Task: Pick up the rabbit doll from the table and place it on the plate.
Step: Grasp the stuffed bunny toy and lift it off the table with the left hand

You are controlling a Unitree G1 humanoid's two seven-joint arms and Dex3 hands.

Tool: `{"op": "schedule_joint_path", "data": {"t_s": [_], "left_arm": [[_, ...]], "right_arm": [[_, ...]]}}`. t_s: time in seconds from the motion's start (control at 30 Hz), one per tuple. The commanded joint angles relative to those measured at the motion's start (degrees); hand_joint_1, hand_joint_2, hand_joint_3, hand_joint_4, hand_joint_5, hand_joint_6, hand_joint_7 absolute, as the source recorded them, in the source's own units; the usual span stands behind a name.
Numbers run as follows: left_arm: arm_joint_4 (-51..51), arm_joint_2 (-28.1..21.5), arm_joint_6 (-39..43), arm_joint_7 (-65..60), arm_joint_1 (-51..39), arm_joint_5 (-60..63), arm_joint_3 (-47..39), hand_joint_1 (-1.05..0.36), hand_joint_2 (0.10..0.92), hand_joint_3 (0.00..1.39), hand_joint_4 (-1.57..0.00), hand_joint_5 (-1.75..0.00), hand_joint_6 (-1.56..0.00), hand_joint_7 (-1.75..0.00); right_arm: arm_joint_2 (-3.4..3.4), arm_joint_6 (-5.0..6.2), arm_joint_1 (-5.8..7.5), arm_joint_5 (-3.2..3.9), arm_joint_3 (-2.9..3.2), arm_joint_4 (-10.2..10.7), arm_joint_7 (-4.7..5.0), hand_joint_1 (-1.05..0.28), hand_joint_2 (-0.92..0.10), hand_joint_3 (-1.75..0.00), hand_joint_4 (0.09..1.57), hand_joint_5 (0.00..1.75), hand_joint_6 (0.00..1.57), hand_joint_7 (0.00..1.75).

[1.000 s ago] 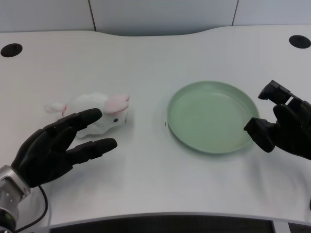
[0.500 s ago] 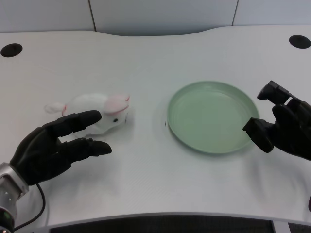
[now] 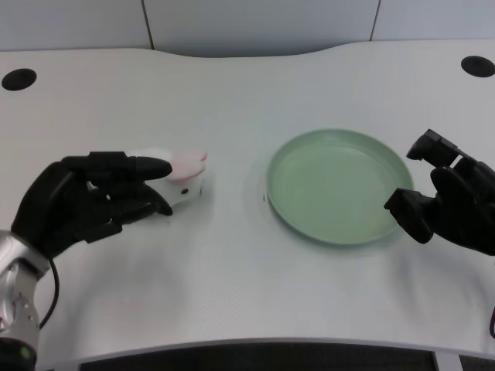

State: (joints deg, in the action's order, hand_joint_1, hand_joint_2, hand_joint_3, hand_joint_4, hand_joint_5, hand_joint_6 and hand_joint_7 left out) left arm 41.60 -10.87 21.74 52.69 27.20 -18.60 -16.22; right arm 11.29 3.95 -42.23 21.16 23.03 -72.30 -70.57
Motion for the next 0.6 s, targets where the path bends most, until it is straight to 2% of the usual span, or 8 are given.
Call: {"op": "schedule_joint_path", "data": {"t_s": [0.03,0.07,0.1,0.2,0.23,0.37,0.43,0.6], "left_arm": [[-2.9,-0.7,1.6,-1.7,-1.3,0.5,1.2,-0.31,0.810,0.00,-0.70,-0.96,-1.06,-0.04],[-4.7,-1.4,4.6,-2.6,-0.9,2.0,1.9,-0.31,0.810,0.00,-0.70,-0.95,-1.06,-0.04],[-6.1,-2.0,6.8,-3.3,-0.7,3.1,2.5,-0.38,0.821,0.00,-0.69,-0.71,-0.96,-0.02],[-6.3,-4.2,17.9,-7.2,1.6,9.1,4.0,-0.49,0.850,0.00,-0.69,-0.28,-0.82,0.00],[-5.3,-4.8,21.0,-8.7,2.7,10.9,4.4,-0.50,0.853,0.00,-0.70,-0.21,-0.79,0.00],[2.3,-8.0,32.5,-17.3,8.6,20.5,6.7,-0.60,0.880,0.01,-0.60,-0.05,-0.63,0.00],[6.7,-9.4,35.2,-23.4,11.5,26.6,8.5,-0.66,0.878,0.00,-0.54,-0.01,-0.59,0.00],[20.6,-11.4,32.6,-43.5,19.5,42.6,16.8,-0.73,0.844,0.00,-0.44,0.00,-0.49,0.00]], "right_arm": [[0.73,0.17,0.18,-0.32,-0.20,0.0,-0.21,-0.57,-0.92,-0.06,1.02,1.75,0.75,1.75],[0.70,0.18,0.15,-0.33,-0.22,0.0,-0.25,-0.57,-0.92,-0.06,1.02,1.75,0.75,1.75],[0.68,0.18,0.13,-0.33,-0.24,0.0,-0.27,-0.57,-0.92,-0.06,1.01,1.75,0.75,1.75],[0.58,-0.28,0.06,-0.18,-0.19,-0.1,-0.36,-0.57,-0.92,-0.06,1.01,1.75,0.75,1.75],[0.56,-0.17,0.09,-0.19,-0.21,-0.1,-0.42,-0.56,-0.92,-0.06,1.01,1.75,0.75,1.75],[0.64,-0.41,0.17,-0.26,-0.27,0.0,0.38,-0.57,-0.91,-0.05,1.01,1.75,0.75,1.75],[0.61,-0.78,0.13,-0.09,-0.19,0.0,0.30,-0.56,-0.91,-0.05,1.01,1.75,0.75,1.75],[0.45,-0.34,0.15,-0.21,-0.29,0.0,0.16,-0.56,-0.92,-0.05,1.02,1.75,0.76,1.75]]}}
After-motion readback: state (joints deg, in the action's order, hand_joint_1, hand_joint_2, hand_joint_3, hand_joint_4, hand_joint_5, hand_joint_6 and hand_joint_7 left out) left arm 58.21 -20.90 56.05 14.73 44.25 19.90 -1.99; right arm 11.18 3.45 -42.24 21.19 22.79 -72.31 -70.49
